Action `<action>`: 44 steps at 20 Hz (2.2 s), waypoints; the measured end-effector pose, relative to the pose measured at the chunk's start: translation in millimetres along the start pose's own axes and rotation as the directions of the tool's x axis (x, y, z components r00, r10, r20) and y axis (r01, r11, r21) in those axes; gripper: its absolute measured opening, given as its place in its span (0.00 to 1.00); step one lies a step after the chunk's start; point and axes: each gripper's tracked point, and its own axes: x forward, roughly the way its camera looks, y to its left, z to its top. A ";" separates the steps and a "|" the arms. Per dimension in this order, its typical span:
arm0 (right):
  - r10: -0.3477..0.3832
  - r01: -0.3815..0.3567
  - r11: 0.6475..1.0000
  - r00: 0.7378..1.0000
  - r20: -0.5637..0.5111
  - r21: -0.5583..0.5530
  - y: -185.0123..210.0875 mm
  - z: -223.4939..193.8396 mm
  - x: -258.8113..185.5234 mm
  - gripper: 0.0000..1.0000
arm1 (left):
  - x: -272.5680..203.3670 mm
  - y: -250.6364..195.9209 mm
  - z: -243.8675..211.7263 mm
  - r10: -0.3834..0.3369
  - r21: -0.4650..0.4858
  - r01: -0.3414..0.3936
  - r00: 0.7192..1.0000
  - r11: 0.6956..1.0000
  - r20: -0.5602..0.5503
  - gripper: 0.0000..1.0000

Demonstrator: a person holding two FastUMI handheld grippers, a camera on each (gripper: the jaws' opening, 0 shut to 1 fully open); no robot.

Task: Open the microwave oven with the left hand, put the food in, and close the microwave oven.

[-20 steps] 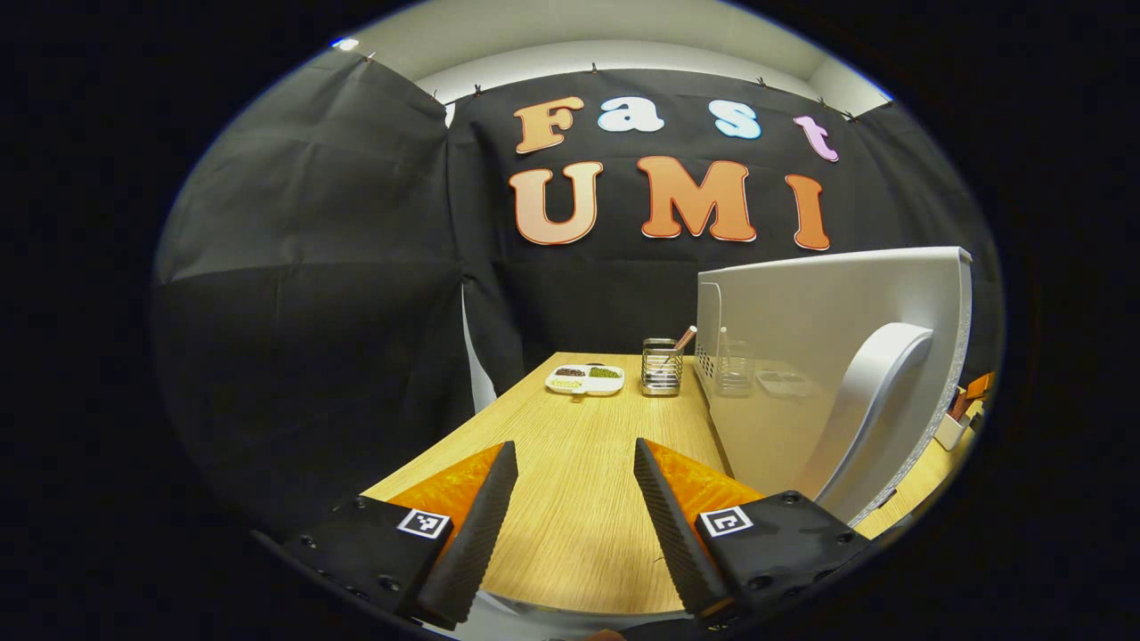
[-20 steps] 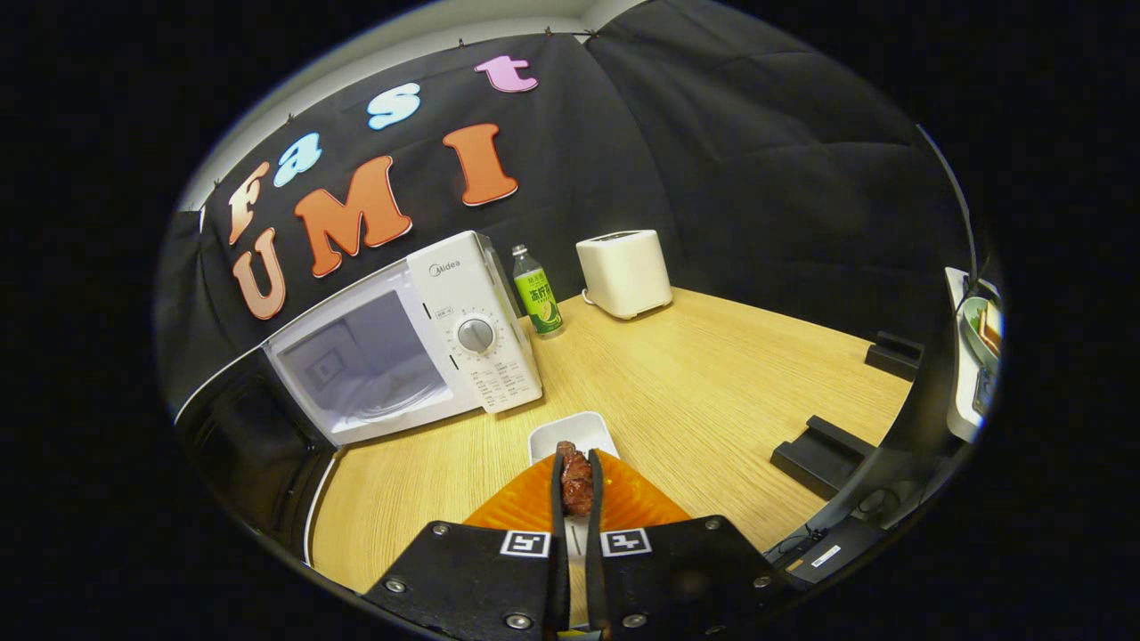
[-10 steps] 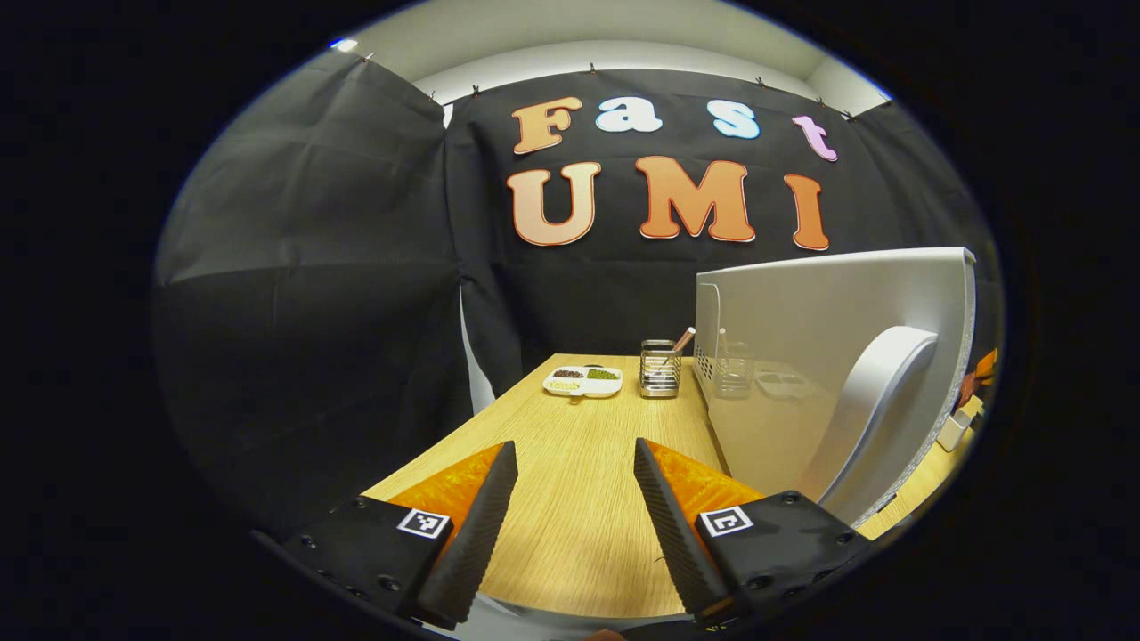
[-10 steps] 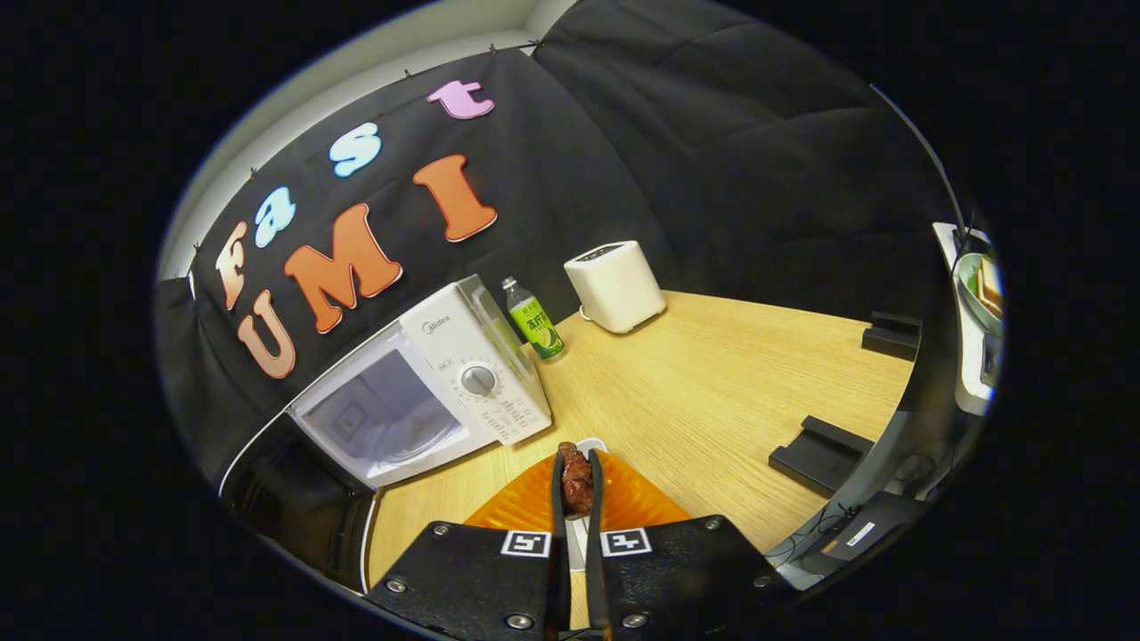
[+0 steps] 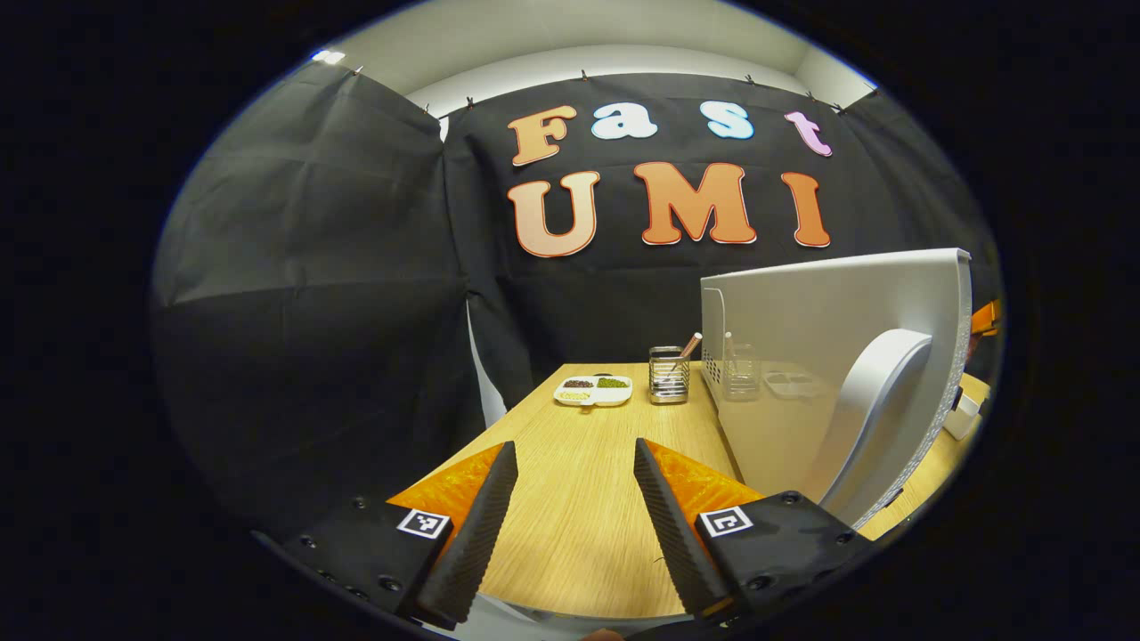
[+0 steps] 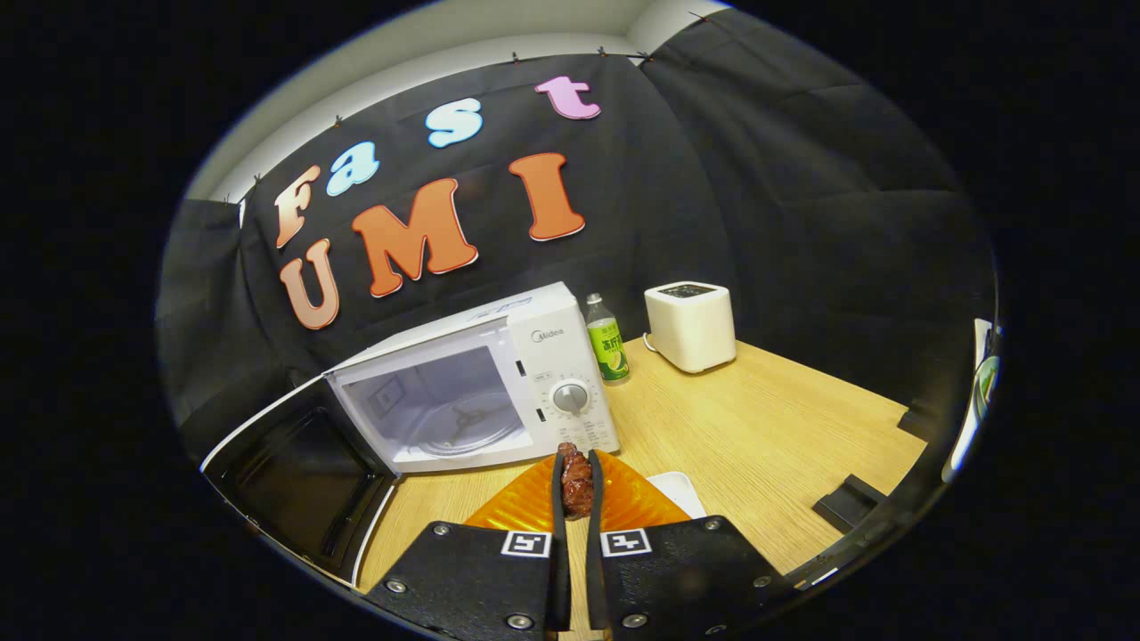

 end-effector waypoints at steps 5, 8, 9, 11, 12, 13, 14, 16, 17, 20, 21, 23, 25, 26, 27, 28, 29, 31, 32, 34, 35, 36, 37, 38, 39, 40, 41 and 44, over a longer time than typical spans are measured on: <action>0.066 -0.065 0.995 0.998 0.017 -0.082 46.9 9.7 15.7 0.06 | 0.3 5.9 10.0 0.014 0.005 -0.014 1.000 1.000 0.009 0.85; 0.103 -0.099 0.990 0.994 0.030 -0.105 74.1 15.4 28.2 0.06 | 0.2 9.7 21.4 0.024 0.023 -0.025 0.999 0.999 0.026 0.87; 0.113 -0.109 0.988 0.993 0.032 -0.109 82.1 16.1 33.3 0.06 | -0.8 11.3 24.5 0.027 0.028 -0.028 0.999 0.999 0.033 0.84; 0.126 -0.122 0.987 0.992 0.032 -0.105 97.3 16.2 45.5 0.06 | -0.2 13.4 27.1 0.033 0.035 -0.034 0.999 0.999 0.037 0.88; 0.128 -0.124 0.987 0.991 0.033 -0.103 103.9 15.1 51.6 0.06 | 0.4 14.8 27.2 0.037 0.040 -0.039 0.999 0.998 0.037 0.88; 0.130 -0.126 0.987 0.991 0.031 -0.104 110.1 13.7 57.9 0.06 | -1.3 17.0 27.4 0.041 0.045 -0.043 0.999 0.998 0.036 0.88; 0.132 -0.128 0.986 0.991 0.034 -0.102 116.6 11.9 64.2 0.06 | -2.0 19.0 28.0 0.044 0.050 -0.046 0.998 0.998 0.038 0.93; 0.139 -0.137 0.988 0.990 0.030 -0.068 130.3 8.2 78.8 0.06 | -1.0 25.6 28.3 0.056 0.052 -0.058 0.998 0.997 0.038 0.84; 0.143 -0.141 0.989 0.989 0.030 -0.036 138.1 7.3 86.2 0.06 | -0.2 29.1 28.1 0.063 0.050 -0.065 0.997 0.997 0.038 0.84; 0.136 -0.137 0.989 0.990 0.038 0.046 154.2 1.5 109.1 0.06 | 0.8 41.8 25.8 0.085 0.036 -0.087 0.996 0.996 0.031 0.91; 0.129 -0.132 0.988 0.991 0.044 0.074 157.4 0.7 116.4 0.06 | 1.3 45.1 24.1 0.092 0.031 -0.092 0.995 0.995 0.028 0.91; 0.122 -0.128 0.981 0.991 0.051 0.146 163.4 -4.9 130.8 0.06 | 2.8 50.3 20.6 0.102 0.025 -0.102 0.995 0.994 0.019 0.91; 0.120 -0.129 0.963 0.991 0.053 0.234 167.9 -11.7 146.4 0.06 | 4.0 53.9 18.3 0.108 0.022 -0.108 0.994 0.994 0.012 0.91; 0.115 -0.125 0.952 0.992 0.052 0.279 168.0 -14.8 154.1 0.06 | 4.4 54.6 17.8 0.110 0.022 -0.110 0.994 0.994 0.008 0.91; 0.107 -0.120 0.939 0.993 0.057 0.321 168.3 -17.4 162.5 0.06 | 4.4 54.8 17.0 0.111 0.022 -0.111 0.994 0.994 0.008 0.91; 0.096 -0.110 0.929 0.994 0.055 0.353 167.9 -20.9 169.6 0.06 | 5.0 54.6 17.4 0.112 0.025 -0.112 0.994 0.993 0.007 0.91; 0.082 -0.097 0.921 0.995 0.058 0.376 167.2 -24.4 176.1 0.06 | 5.0 55.4 16.2 0.113 0.027 -0.113 0.994 0.993 0.005 0.91; 0.060 -0.080 0.903 0.996 0.061 0.423 167.7 -27.0 188.5 0.06 | 5.3 57.1 15.5 0.118 0.030 -0.118 0.993 0.993 0.001 0.91; 0.058 -0.079 0.888 0.996 0.061 0.453 169.4 -28.8 194.2 0.06 | 5.9 57.6 15.6 0.121 0.030 -0.121 0.993 0.992 0.000 0.91; 0.058 -0.079 0.864 0.997 0.059 0.497 174.1 -33.2 206.0 0.06 | 6.0 58.4 15.4 0.124 0.029 -0.124 0.992 0.992 -0.004 0.91; 0.053 -0.075 0.859 0.997 0.058 0.506 175.0 -36.7 212.5 0.06 | 5.3 58.9 15.0 0.126 0.031 -0.125 0.992 0.992 -0.004 0.92; 0.048 -0.069 0.856 0.997 0.055 0.512 175.4 -40.1 217.8 0.06 | 5.2 59.1 15.9 0.127 0.032 -0.127 0.992 0.991 -0.004 0.91; 0.046 -0.066 0.852 0.998 0.052 0.519 177.1 -43.7 223.2 0.06 | 5.0 58.9 14.8 0.127 0.032 -0.127 0.992 0.991 -0.006 0.91; 0.043 -0.059 0.847 0.998 0.043 0.529 177.2 -48.6 229.2 0.06 | 6.4 58.6 15.3 0.127 0.033 -0.127 0.992 0.991 -0.006 0.91; 0.042 -0.052 0.843 0.999 0.032 0.535 178.1 -53.9 234.6 0.06 | 5.8 58.6 14.6 0.127 0.033 -0.127 0.992 0.991 -0.010 0.91; 0.037 -0.044 0.842 0.999 0.025 0.537 177.2 -57.7 238.5 0.06 | 6.4 58.4 14.5 0.128 0.033 -0.128 0.992 0.991 -0.011 0.91; 0.028 -0.035 0.848 0.999 0.021 0.528 175.6 -61.1 243.3 0.06 | 6.6 58.7 13.7 0.129 0.034 -0.129 0.992 0.991 -0.012 0.91; 0.005 -0.007 0.854 1.000 0.006 0.519 171.7 -69.5 255.6 0.06 | 7.1 56.8 15.2 0.128 0.032 -0.128 0.992 0.991 -0.011 0.91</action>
